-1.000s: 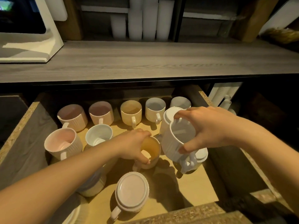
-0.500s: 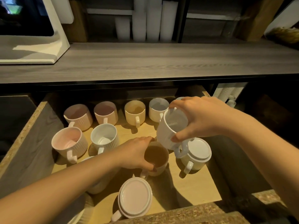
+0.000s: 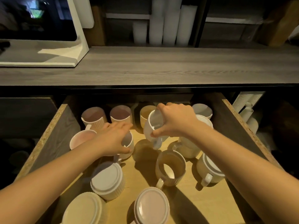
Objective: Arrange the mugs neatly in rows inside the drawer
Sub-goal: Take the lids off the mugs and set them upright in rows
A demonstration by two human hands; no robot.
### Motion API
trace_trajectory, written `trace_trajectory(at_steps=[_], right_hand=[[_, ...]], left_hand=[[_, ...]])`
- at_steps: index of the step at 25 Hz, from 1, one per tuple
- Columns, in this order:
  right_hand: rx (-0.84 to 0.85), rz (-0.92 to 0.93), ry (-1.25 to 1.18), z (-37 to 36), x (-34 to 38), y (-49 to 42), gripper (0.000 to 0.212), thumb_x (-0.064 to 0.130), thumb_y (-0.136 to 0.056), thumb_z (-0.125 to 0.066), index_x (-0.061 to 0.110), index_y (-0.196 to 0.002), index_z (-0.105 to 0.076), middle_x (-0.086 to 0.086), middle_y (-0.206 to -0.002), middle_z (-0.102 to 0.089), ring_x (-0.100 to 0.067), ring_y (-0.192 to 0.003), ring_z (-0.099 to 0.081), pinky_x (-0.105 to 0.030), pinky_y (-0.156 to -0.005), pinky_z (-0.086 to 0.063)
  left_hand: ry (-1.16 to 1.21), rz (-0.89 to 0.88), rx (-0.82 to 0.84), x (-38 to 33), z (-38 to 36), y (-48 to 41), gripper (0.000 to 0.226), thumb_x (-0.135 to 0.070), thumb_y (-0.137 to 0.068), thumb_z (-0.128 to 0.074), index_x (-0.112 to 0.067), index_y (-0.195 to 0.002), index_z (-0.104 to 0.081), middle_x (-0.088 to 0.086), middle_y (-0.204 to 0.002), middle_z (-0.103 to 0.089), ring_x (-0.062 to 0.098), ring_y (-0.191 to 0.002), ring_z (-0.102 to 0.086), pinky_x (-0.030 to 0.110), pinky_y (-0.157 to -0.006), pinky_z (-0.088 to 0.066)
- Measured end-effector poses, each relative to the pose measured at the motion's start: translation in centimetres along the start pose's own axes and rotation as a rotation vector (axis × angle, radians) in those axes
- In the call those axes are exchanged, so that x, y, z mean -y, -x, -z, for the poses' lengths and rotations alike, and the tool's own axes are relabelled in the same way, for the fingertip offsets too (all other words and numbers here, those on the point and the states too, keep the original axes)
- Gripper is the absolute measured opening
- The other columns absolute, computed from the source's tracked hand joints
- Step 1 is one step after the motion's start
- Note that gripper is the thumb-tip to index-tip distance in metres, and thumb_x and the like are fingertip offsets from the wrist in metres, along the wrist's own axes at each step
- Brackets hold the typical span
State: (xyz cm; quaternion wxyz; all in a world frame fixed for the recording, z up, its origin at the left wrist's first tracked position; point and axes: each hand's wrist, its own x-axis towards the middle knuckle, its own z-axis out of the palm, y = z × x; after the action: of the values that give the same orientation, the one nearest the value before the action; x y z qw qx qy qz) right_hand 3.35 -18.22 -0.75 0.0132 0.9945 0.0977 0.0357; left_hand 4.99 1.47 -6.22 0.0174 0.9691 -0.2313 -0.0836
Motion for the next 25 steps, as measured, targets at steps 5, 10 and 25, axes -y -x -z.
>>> trace_trajectory(at_steps=[5, 10, 25], right_hand=[[0.096, 0.016, -0.084, -3.0, 1.1, -1.0, 0.071, 0.067, -0.066, -0.064, 0.024, -0.121, -0.049, 0.002, -0.101, -0.061, -0.015, -0.081, -0.056, -0.027, -0.064, -0.049], [0.189, 0.071, -0.032, -4.5, 1.6, -0.6, 0.065, 0.060, -0.071, -0.066, 0.024, -0.123, -0.051, -0.001, -0.106, -0.063, -0.014, -0.079, -0.055, -0.020, -0.056, -0.044], [0.279, 0.114, -0.034, -6.0, 2.6, -1.3, 0.067, 0.043, -0.076, -0.073, 0.023, -0.133, -0.044, -0.006, -0.124, -0.053, -0.025, -0.101, -0.059, -0.026, -0.065, -0.049]], left_hand=[[0.070, 0.024, 0.004, 0.8, -0.6, -0.3, 0.080, -0.049, -0.081, -0.064, -0.030, -0.145, -0.021, -0.004, -0.153, -0.028, 0.020, -0.138, -0.030, 0.038, -0.109, -0.029], [0.098, 0.017, 0.006, 1.6, -0.6, -0.1, 0.082, -0.051, -0.078, -0.065, -0.030, -0.145, -0.021, -0.004, -0.152, -0.029, 0.019, -0.134, -0.034, 0.034, -0.103, -0.037], [0.075, 0.014, -0.036, 0.6, -0.4, 0.9, 0.074, -0.050, -0.085, -0.057, -0.026, -0.145, -0.022, -0.002, -0.153, -0.027, 0.020, -0.136, -0.031, 0.036, -0.108, -0.031]])
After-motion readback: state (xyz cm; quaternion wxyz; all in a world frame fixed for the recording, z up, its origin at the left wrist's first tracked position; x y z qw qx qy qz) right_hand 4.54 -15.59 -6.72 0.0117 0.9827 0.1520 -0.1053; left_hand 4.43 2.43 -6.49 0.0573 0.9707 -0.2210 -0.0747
